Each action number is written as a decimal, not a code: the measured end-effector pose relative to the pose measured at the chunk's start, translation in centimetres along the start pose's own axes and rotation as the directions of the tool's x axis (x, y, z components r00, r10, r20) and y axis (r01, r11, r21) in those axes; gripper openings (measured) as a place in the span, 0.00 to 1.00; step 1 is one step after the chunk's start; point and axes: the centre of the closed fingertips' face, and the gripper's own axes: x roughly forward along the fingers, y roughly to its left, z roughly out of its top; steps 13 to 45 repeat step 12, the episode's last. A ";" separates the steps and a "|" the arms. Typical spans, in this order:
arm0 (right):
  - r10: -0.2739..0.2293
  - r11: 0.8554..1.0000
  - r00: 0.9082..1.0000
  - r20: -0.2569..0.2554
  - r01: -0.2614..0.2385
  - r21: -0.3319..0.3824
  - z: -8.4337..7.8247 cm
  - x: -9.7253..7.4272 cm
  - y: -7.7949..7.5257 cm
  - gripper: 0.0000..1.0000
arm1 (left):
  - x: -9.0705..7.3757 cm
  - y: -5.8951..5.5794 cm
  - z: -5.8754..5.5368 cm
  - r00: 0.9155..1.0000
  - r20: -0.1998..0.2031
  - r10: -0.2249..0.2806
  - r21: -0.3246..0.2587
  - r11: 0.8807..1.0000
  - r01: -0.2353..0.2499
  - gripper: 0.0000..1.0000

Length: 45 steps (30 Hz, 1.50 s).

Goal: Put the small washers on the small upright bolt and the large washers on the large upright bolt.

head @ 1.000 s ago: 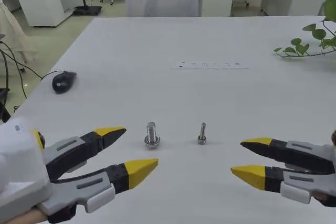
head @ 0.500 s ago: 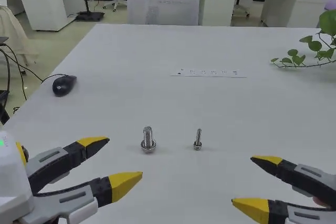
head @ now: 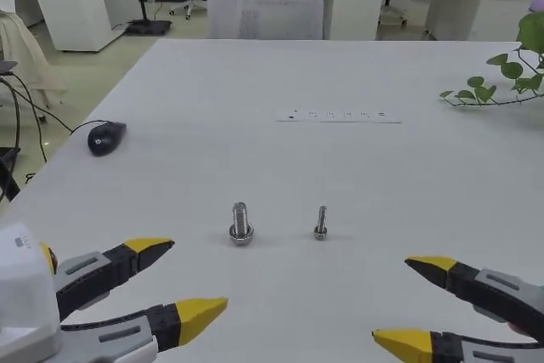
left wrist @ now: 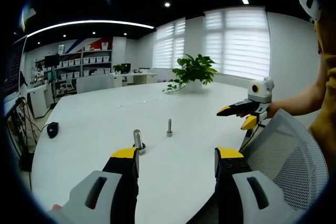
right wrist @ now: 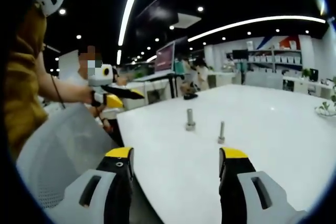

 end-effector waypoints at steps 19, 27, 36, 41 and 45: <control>-0.021 1.000 1.000 0.004 0.021 0.011 0.0 0.2 -0.4 0.67 | 0.1 -0.1 -0.2 1.000 0.000 -0.001 -0.013 1.000 0.001 0.57; -0.021 1.000 1.000 0.004 0.021 0.011 0.0 0.2 -0.4 0.67 | 0.1 -0.1 -0.2 1.000 0.000 -0.001 -0.013 1.000 0.001 0.57; -0.021 1.000 1.000 0.004 0.021 0.011 0.0 0.2 -0.4 0.67 | 0.1 -0.1 -0.2 1.000 0.000 -0.001 -0.013 1.000 0.001 0.57; -0.021 1.000 1.000 0.004 0.021 0.011 0.0 0.2 -0.4 0.67 | 0.1 -0.1 -0.2 1.000 0.000 -0.001 -0.013 1.000 0.001 0.57; -0.021 1.000 1.000 0.004 0.021 0.011 0.0 0.2 -0.4 0.67 | 0.1 -0.1 -0.2 1.000 0.000 -0.001 -0.013 1.000 0.001 0.57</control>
